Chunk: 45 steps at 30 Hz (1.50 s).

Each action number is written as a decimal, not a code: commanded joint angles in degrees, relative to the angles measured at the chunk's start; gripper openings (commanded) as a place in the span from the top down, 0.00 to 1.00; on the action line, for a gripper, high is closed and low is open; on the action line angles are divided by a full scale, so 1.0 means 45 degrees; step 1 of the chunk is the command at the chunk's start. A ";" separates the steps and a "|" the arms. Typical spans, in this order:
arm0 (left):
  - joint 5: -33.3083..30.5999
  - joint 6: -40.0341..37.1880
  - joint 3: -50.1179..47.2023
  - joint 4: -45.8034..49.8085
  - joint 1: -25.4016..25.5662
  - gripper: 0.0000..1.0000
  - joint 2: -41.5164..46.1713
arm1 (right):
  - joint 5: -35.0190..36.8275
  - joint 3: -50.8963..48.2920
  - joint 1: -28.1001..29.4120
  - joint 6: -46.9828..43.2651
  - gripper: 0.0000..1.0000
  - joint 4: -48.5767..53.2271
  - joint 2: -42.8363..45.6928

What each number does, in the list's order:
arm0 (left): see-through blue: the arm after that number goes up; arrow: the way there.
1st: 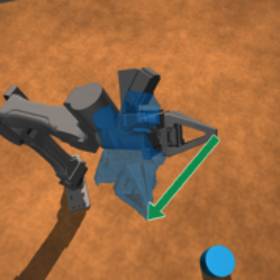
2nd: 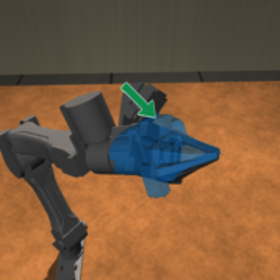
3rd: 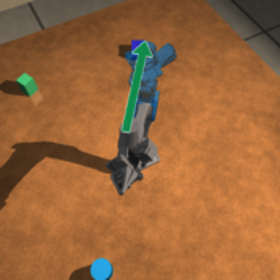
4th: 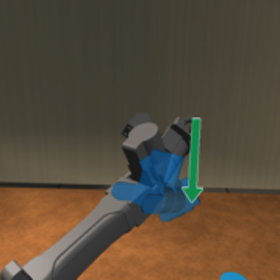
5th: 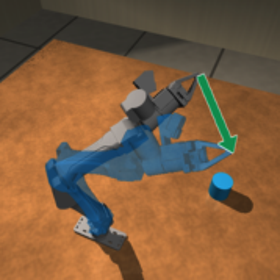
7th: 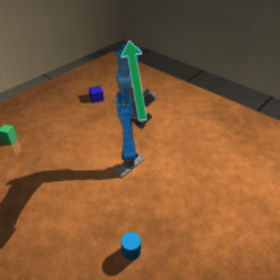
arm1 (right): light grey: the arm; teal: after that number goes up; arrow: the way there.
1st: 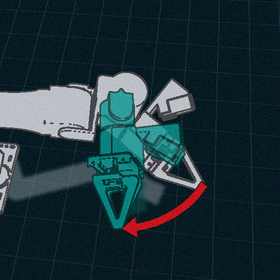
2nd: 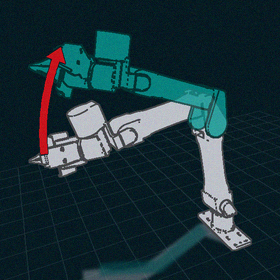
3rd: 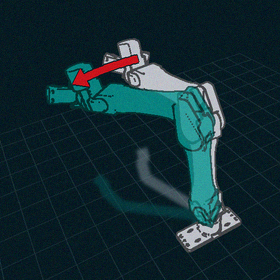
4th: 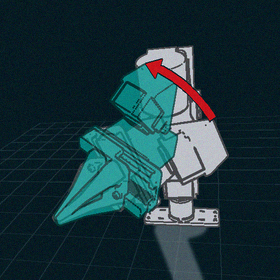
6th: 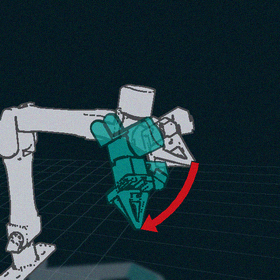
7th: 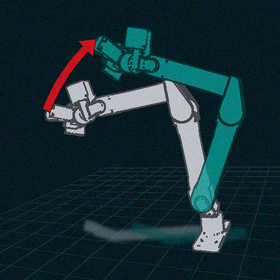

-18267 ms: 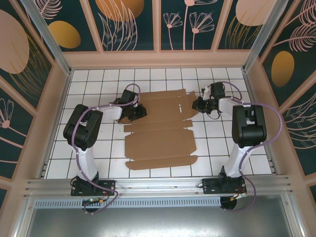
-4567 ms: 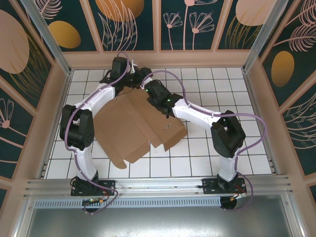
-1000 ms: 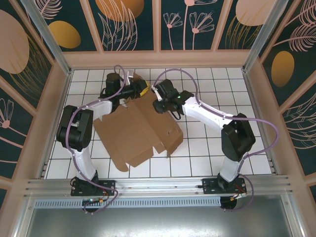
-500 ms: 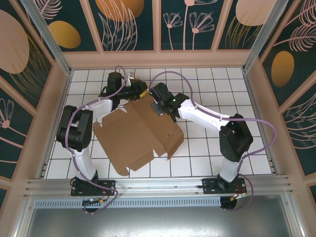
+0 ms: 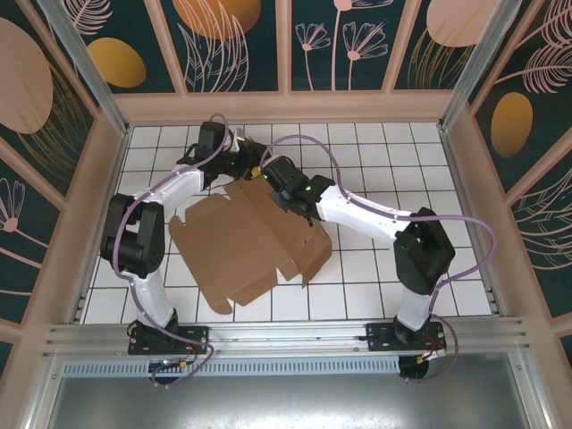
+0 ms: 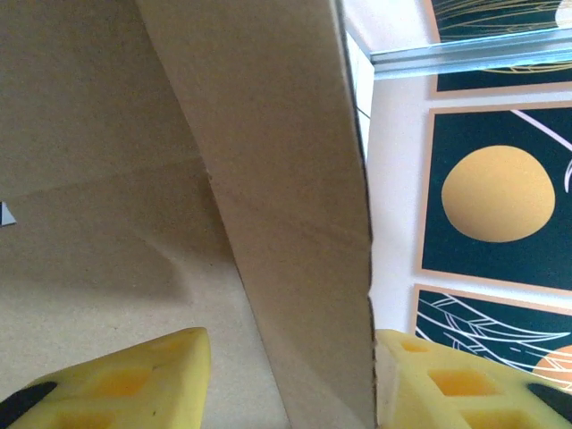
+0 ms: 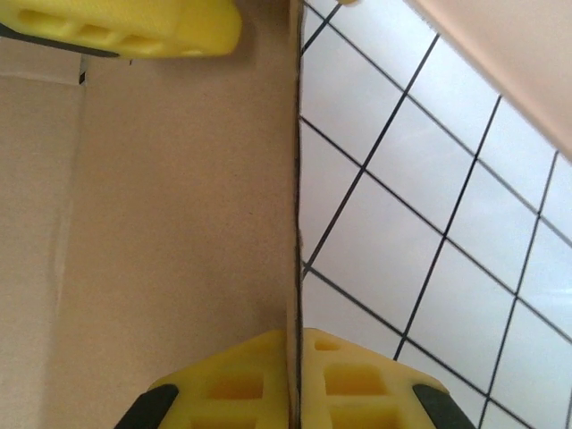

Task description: Fold the paper box

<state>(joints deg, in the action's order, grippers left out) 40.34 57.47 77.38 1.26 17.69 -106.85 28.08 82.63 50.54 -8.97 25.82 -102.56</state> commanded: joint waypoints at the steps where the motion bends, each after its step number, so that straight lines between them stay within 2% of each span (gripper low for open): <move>1: -0.0165 -0.0014 0.0735 0.1208 0.0324 0.49 0.0345 | 0.1414 -0.0101 0.0362 -0.0738 0.92 -0.1002 -0.0131; 7: -0.0194 -0.0248 0.1175 0.1707 0.0409 0.48 0.0618 | 0.2554 -0.0193 0.0600 -0.1439 0.92 -0.1360 -0.0432; 9: -0.0268 -0.0626 0.1376 0.2132 0.0405 0.52 0.0638 | 0.2802 -0.0179 0.0671 -0.1625 0.92 -0.1504 -0.0475; 12: -0.0250 -0.1282 0.1713 0.2815 0.0404 0.60 0.0386 | 0.3103 -0.0011 0.0809 -0.1852 0.92 -0.1685 -0.0572; 20: -0.0633 -0.2000 0.2277 0.3289 0.0414 0.94 -0.0059 | 0.3619 0.0070 0.0995 -0.2565 0.92 -0.2205 -0.0772; 22: -0.0661 -0.1973 0.2208 0.3149 0.0419 1.00 -0.0103 | 0.3663 -0.0074 0.0995 -0.2649 0.92 -0.2401 -0.0659; 25: -0.0607 -0.1677 0.1830 0.2507 0.0391 1.00 -0.0103 | 0.3722 -0.0366 0.0995 -0.2825 0.91 -0.2779 -0.0487; 27: -0.0570 -0.1471 0.1602 0.2003 0.0402 1.00 -0.0065 | 0.3759 -0.0512 0.0994 -0.2906 0.83 -0.2920 -0.0387; 30: -0.0453 -0.1299 0.1365 0.1402 0.0385 1.00 -0.0046 | 0.3664 -0.0803 0.0960 -0.2866 0.54 -0.3140 -0.0116; 32: -0.0389 -0.1124 0.1116 0.0860 0.0386 1.00 0.0071 | 0.3218 -0.0965 0.0939 -0.2608 0.39 -0.3131 0.0206; 34: -0.0231 -0.0932 0.0830 0.0239 0.0375 1.00 0.0156 | 0.2151 -0.1284 0.0900 -0.2248 0.19 -0.3117 0.0876; 36: -0.0048 -0.0796 0.0598 -0.0273 0.0322 1.00 0.0169 | 0.0966 -0.1641 0.0792 -0.1833 0.09 -0.3169 0.1706; 41: 0.0549 0.0662 -0.0778 -0.3572 0.0101 1.00 0.0366 | -0.2879 -0.2167 -0.0517 0.0228 0.09 -0.3139 0.4250; 44: 0.0577 0.1910 -0.1488 -0.6171 -0.0024 1.00 0.0367 | -0.5284 -0.2302 -0.1871 0.1794 0.17 -0.3215 0.5391; 45: 0.0498 0.2454 -0.1724 -0.7149 -0.0072 1.00 0.0290 | -0.5973 -0.2241 -0.2232 0.2219 0.22 -0.3154 0.5583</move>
<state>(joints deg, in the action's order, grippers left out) 41.67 62.28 71.26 -14.15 18.11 -106.39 14.50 73.21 44.21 -7.97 12.75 -80.79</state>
